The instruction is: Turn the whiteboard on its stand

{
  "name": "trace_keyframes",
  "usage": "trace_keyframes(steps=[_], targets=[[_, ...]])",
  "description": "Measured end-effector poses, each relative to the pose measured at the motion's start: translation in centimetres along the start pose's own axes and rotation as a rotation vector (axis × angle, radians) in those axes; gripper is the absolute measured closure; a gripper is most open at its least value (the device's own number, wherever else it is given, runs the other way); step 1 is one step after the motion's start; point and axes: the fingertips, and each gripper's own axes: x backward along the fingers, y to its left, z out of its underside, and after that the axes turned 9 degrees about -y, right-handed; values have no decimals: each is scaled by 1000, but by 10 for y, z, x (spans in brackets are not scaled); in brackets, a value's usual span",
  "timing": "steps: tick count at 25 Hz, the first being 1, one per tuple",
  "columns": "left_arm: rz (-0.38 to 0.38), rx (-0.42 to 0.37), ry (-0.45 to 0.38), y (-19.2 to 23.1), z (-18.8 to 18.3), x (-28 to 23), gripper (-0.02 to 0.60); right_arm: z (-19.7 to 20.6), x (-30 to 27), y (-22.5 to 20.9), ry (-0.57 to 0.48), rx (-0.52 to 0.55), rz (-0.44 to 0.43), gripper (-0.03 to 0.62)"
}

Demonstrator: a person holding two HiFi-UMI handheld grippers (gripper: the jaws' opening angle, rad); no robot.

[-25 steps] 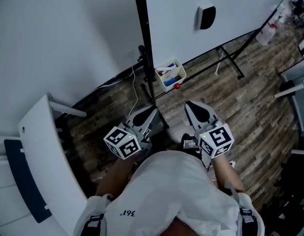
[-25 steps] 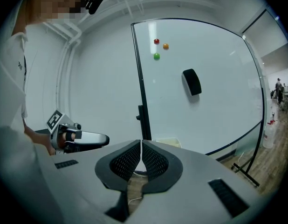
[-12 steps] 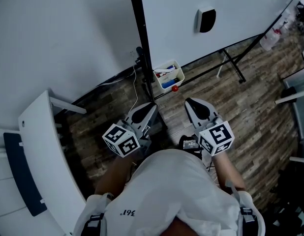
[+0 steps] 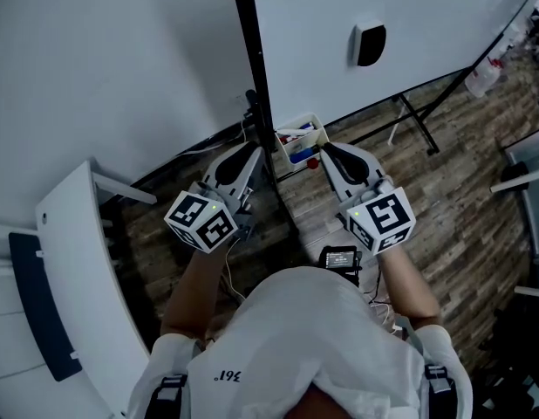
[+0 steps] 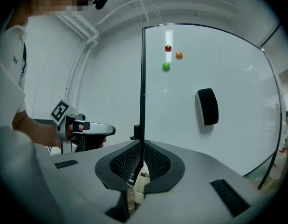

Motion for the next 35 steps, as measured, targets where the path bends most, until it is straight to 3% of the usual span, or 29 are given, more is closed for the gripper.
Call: trace_keyframes(steps=[5,10,17,24,29,31,35], targets=[[-41,-92,-42,23,-30,-20,523,-12,-28,-7,-20,37,-13,565],[-32,-168,-66,35,-54,-42,480,-18,-56,-7,-33,67,-22,565],[-11,-280,-33,39,-62,-74,414,-24,-92,0,-30,103,-50,550],[38,-305,-53,33,-70,-102,403,-18,-115,3,-17,135,-47,497],[76,-326,-87,25,-77,-117,409,-12,-126,-5,5,201,15,497],[79,-317,-87,26,-79,-121,466,-7,-132,-8,25,212,28,497],[116,-288,-62,28,-76,-122,476,6,-140,-13,52,201,42,497]])
